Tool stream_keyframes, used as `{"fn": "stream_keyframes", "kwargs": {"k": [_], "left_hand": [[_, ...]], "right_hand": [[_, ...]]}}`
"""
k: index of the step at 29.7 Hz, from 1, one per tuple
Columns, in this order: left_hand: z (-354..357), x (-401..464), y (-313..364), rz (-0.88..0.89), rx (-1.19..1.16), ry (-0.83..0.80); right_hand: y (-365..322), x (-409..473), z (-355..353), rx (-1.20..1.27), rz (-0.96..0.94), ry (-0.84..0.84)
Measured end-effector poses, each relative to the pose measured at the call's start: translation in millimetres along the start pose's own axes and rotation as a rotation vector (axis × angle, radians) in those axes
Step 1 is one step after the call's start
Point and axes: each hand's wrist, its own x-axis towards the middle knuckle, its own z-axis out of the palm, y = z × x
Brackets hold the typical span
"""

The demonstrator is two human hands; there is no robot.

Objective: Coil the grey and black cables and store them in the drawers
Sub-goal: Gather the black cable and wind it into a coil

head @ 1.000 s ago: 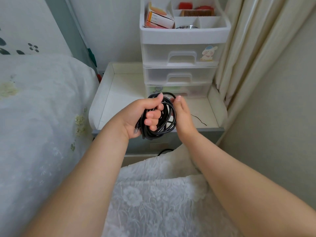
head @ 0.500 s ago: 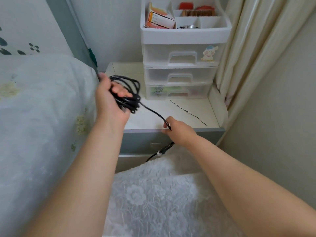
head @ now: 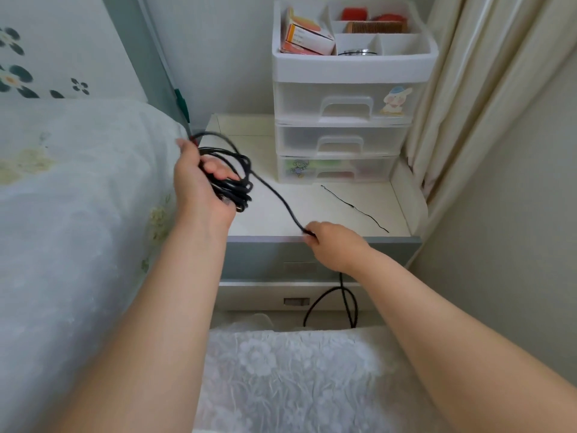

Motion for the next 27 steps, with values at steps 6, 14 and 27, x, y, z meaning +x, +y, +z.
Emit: {"fn": "stream_keyframes", "kwargs": {"k": [6, 14, 27], "left_hand": [[8.2, -17.2, -11.6, -0.154, 0.550, -0.305], [12.9, -33.6, -28.2, -0.417, 0.704, -0.584], [20.6, -25.6, -32.7, -0.390, 0.140, -0.393]], "right_hand": [[-17.3, 1.3, -12.5, 0.728, -0.096, 0.325], [-5.7, 0.8, -44.6, 0.652, -0.032, 0.748], [-8.2, -11.1, -35.0, 0.389, -0.070, 0.065]]}}
